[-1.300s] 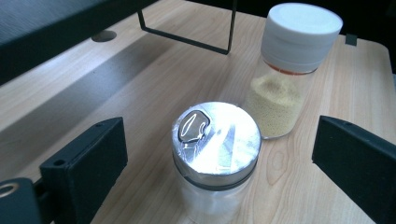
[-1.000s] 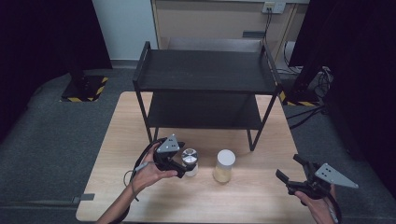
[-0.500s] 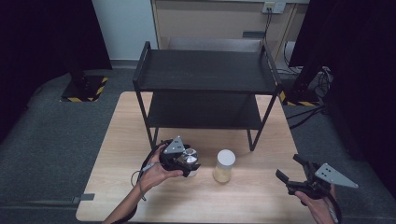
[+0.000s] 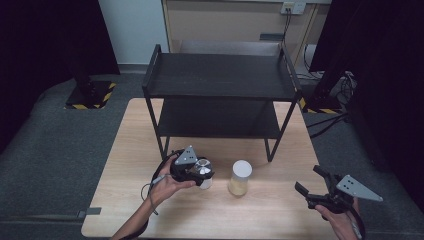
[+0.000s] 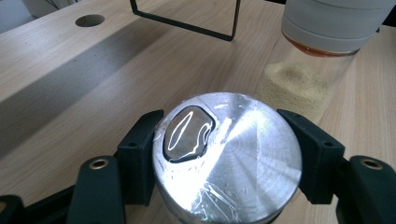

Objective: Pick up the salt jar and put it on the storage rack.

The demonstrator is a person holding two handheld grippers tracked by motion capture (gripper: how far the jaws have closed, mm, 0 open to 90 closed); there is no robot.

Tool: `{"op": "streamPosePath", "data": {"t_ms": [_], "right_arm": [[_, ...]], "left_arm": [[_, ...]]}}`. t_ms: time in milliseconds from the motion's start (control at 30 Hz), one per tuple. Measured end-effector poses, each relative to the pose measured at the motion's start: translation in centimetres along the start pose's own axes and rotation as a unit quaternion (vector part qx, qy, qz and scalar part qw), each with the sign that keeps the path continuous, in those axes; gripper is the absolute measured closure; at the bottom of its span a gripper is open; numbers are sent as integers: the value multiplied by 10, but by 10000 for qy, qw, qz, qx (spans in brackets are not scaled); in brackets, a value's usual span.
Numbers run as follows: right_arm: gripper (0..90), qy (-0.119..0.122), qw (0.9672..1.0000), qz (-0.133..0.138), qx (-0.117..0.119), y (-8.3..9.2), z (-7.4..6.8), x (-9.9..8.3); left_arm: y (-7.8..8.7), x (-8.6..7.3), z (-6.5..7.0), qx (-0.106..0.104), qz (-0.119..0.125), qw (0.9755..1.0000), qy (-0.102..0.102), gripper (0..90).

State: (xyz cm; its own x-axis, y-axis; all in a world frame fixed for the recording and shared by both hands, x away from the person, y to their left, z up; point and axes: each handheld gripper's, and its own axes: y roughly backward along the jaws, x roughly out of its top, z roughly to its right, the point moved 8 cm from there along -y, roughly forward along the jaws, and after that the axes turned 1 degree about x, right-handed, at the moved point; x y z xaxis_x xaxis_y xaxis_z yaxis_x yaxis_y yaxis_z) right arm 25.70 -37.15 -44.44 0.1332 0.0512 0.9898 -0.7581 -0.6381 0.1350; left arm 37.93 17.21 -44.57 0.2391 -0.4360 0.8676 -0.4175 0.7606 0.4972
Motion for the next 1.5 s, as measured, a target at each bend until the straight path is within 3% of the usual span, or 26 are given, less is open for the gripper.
{"op": "streamPosePath", "data": {"t_ms": [167, 333, 400, 933, 1000, 1133, 1233, 1333, 1500], "right_arm": [[48, -1, 10000, 8, 2, 0, 0, 0], [48, 0, 10000, 10, 1, 0, 0, 0], [48, 6, 10000, 10, 8, 0, 0, 0], [52, 19, 10000, -1, 36, -1, -1, 1], [52, 17, 10000, -3, 45, -1, -1, 1], [52, 30, 10000, -5, 52, -1, -1, 1], [52, 25, 10000, -10, 53, -1, -1, 1], [52, 21, 10000, -7, 52, -1, -1, 1], [52, 21, 10000, -3, 59, -1, -1, 1]], "left_arm": [[2, 3, 2, 7, -85, 10000, 5, 336], [11, 7, 2, -43, 15, 9999, 157, 336], [16, 12, 3, -45, 32, 9999, 120, 336], [79, 76, 10, -29, 246, 9997, 84, 336], [86, 82, 9, -8, 305, 9994, 157, 336], [101, 98, 10, 92, 279, 9996, 56, 337], [111, 109, 8, 150, 293, 9994, 113, 336], [121, 121, 9, 211, 222, 9995, 7, 337], [138, 139, 7, 235, 321, 9992, 84, 337]]}}
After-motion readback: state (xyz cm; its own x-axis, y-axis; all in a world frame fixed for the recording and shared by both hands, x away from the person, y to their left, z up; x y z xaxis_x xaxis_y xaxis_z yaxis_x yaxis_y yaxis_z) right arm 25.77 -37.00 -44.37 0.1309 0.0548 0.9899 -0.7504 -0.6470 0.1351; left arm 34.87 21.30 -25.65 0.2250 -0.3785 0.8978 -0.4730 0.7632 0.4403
